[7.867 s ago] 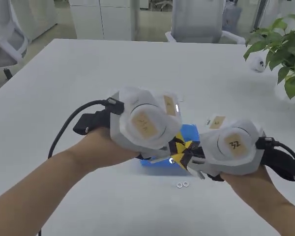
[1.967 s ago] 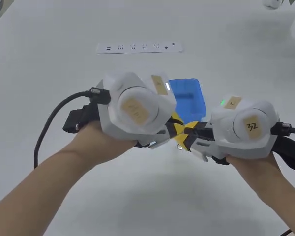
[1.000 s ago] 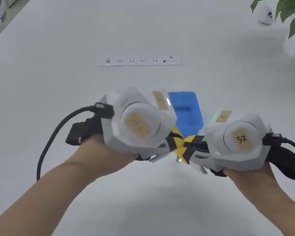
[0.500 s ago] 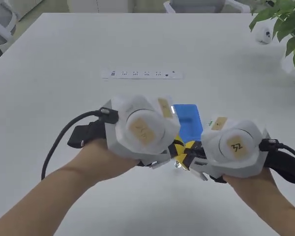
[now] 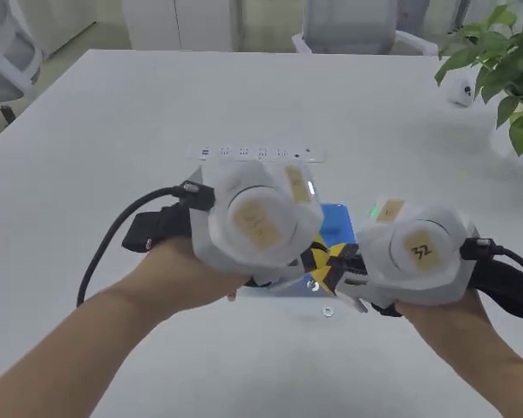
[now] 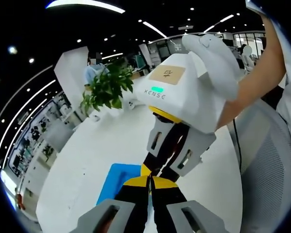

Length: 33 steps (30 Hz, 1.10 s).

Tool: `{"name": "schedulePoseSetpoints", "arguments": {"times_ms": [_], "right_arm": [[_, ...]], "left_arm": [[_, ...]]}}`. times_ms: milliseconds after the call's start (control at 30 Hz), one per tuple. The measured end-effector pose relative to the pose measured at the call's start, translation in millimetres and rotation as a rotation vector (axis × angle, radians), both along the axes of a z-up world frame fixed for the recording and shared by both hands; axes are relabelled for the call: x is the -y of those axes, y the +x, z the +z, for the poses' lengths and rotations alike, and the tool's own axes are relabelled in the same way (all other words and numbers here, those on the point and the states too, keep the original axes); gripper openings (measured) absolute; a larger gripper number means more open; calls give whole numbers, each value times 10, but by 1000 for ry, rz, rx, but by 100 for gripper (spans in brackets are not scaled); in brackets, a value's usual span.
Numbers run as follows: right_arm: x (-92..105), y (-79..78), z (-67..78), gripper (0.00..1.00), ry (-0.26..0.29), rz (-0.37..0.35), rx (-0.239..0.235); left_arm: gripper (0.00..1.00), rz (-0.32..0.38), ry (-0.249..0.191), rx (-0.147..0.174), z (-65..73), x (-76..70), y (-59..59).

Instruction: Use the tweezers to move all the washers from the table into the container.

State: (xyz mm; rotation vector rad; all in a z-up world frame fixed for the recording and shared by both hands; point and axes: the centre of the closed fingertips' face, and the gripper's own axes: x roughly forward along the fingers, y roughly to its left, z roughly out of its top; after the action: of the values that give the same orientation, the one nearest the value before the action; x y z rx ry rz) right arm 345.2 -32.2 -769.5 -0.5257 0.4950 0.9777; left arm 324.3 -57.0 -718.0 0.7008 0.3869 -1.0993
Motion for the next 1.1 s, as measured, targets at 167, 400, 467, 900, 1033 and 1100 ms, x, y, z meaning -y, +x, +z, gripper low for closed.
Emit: {"name": "schedulePoseSetpoints", "arguments": {"times_ms": [167, 400, 467, 900, 1033, 1100], "right_arm": [[-1, 46, 89, 2, 8, -1, 21], [-1, 125, 171, 2, 19, -8, 38], [-4, 147, 186, 2, 22, -11, 42], [35, 372, 193, 3, 27, -32, 58], [43, 431, 168, 3, 29, -40, 58], [47, 460, 147, 3, 25, -41, 62]], "left_arm": [[0, -8, 12, 33, 87, 12, 36], [0, -11, 15, 55, 164, 19, 106], [0, -12, 18, 61, 177, 24, 131], [0, -17, 29, 75, 180, 69, 336], [0, -14, 32, 73, 154, 74, 401], [0, -9, 27, 71, 136, 72, 425]]}}
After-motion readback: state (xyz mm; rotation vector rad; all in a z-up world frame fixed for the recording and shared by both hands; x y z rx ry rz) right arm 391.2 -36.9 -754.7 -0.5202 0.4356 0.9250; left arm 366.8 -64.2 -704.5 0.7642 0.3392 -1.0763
